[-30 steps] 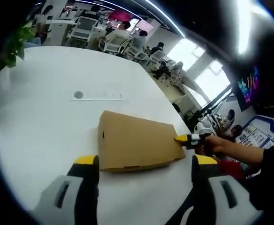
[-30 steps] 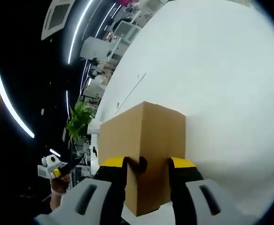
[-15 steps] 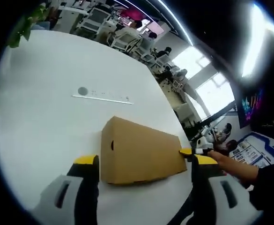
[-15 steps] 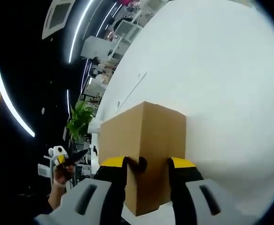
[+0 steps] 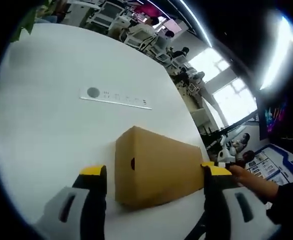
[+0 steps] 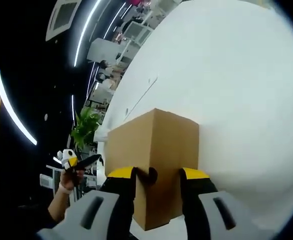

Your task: Operate the shoe box by opening the lid, removing the specified soft item, and placing it in the target area until the item is outside and the box remains undamaged.

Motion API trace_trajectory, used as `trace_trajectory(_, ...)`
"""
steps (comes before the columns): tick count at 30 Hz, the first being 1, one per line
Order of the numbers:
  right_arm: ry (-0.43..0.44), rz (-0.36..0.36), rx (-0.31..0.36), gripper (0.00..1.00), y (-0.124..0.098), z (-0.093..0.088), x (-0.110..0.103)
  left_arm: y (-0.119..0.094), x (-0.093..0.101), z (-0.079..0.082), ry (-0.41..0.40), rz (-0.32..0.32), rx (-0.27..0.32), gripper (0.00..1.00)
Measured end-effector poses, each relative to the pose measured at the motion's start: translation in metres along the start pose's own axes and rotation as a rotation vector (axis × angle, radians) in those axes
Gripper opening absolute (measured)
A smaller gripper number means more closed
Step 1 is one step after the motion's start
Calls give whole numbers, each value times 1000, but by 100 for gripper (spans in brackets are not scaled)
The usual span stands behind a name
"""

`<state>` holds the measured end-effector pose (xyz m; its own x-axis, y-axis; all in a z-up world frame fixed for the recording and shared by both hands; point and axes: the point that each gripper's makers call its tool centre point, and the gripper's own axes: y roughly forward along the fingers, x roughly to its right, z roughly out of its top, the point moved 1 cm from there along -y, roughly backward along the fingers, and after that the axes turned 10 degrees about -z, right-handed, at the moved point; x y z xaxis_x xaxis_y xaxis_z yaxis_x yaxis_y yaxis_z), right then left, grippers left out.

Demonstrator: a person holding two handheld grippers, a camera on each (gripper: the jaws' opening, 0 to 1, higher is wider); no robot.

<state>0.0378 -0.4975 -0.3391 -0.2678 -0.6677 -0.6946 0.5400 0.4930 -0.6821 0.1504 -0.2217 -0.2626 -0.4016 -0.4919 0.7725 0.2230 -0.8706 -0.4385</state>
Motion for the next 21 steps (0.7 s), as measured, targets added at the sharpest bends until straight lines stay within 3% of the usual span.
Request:
trace_trajectory(3, 0, -1, 0, 35, 0, 0, 0, 3, -1, -4, -1, 4, -11, 81)
trace_trajectory(11, -3, -8, 13, 35, -2, -2, -3, 18, -27, -9, -52, 19, -54, 79)
trace_trajectory(14, -2, -7, 17, 35, -2, -2, -2, 22, -18, -11, -71, -6, -36, 79)
trace_trajectory(17, 0, -6, 21, 35, -1, -1, -2, 26, -22, -12, -100, -7, -28, 78)
trace_trajectory(21, 0, -8, 20, 35, -1, 0, -1, 32, -12, -24, -121, -1, -37, 78)
